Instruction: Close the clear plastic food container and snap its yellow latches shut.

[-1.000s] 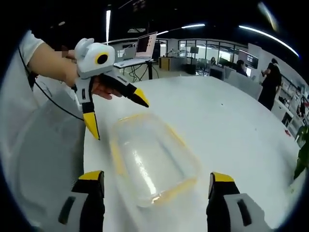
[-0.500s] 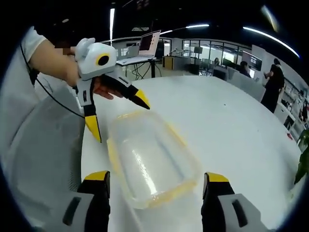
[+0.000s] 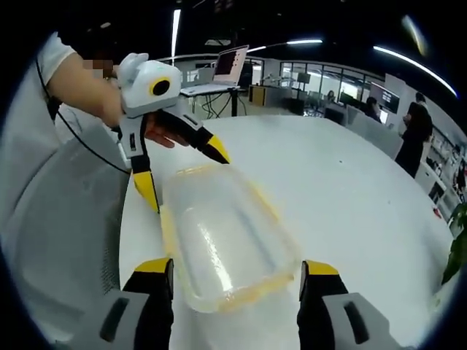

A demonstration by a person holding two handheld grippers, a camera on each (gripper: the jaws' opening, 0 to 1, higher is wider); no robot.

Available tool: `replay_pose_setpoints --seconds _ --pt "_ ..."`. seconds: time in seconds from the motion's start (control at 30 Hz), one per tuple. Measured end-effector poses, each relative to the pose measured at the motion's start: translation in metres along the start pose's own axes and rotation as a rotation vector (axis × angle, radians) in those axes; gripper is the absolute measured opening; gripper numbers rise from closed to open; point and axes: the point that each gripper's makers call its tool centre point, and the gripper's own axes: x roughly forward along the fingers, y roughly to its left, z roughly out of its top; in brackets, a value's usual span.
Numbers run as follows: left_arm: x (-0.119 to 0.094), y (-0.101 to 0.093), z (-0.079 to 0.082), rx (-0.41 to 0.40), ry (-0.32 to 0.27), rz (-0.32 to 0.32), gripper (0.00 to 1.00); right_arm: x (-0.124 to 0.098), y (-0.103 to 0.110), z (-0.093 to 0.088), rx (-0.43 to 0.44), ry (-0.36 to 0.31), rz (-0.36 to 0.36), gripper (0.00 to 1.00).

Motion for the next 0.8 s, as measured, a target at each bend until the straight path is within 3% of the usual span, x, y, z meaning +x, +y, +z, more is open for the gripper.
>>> replay_pose_setpoints --seconds 0.17,0.8 --pt "-0.0050 0.0048 -0.0056 0.006 0.015 -0.004 0.65 0.0005 -0.0004 -0.0008 0.002 0.002 0.000 0.69" --pt "-0.0037 0.0093 -0.0095 0.005 0.032 0.017 0.66 0.0095 0.0005 0.0038 -0.002 -0.007 -0.016 0.69"
